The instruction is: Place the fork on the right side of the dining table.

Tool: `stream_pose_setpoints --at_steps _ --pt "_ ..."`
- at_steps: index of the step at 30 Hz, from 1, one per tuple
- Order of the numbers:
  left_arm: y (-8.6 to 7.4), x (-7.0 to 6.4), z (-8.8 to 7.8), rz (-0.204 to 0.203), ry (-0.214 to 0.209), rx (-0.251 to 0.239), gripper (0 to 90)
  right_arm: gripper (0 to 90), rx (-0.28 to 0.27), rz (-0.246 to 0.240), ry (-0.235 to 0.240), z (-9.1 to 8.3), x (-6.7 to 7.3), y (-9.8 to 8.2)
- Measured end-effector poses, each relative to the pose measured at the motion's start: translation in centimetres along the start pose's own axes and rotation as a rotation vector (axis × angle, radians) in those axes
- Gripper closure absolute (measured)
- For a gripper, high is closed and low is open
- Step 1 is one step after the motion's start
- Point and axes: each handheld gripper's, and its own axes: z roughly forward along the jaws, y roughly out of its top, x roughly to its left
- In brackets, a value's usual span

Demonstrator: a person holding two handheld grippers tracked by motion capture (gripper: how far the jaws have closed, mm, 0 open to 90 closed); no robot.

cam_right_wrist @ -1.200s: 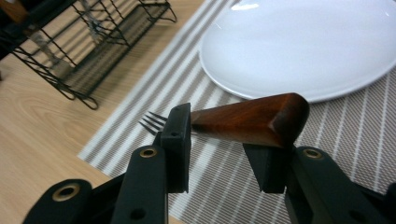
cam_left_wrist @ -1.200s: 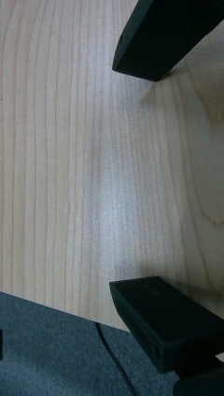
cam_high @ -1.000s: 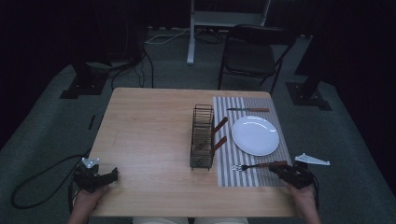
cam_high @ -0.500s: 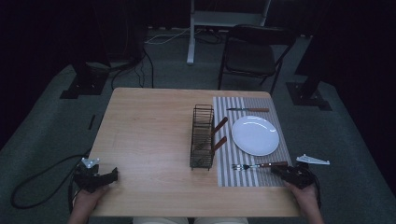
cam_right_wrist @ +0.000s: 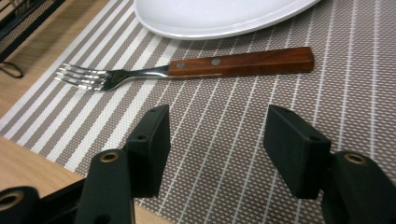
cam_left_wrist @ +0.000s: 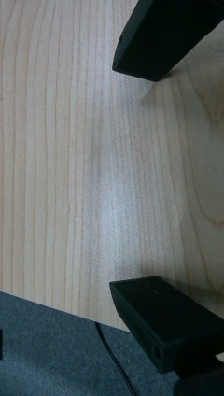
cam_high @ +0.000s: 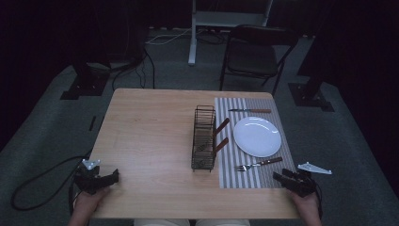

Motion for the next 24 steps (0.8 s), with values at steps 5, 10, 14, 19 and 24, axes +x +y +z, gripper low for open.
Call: stream_pose_setpoints --at_steps 5,10,14,19,24 --pt "0.0 0.0 0.0 0.0 0.0 0.0 0.2 37.4 -0.026 0.01 -0.036 0.0 1.1 -0.4" --pt "0.0 0.0 0.0 0.001 0.0 0.0 0.3 20.6 -0.045 0.041 -0.093 0.5 2.1 -0.4" --pt "0.0 0.0 0.0 0.0 0.0 0.0 0.2 17.3 -0.049 0.049 -0.152 0.6 2.4 -0.6" --pt "0.0 0.0 0.0 0.0 0.0 -0.001 0.3 14.0 -0.048 0.024 -0.297 0.8 3.4 -1.2" --pt "0.0 0.0 0.0 0.0 0.0 0.0 0.2 12.5 -0.031 -0.022 -0.359 1.0 4.6 -1.4"
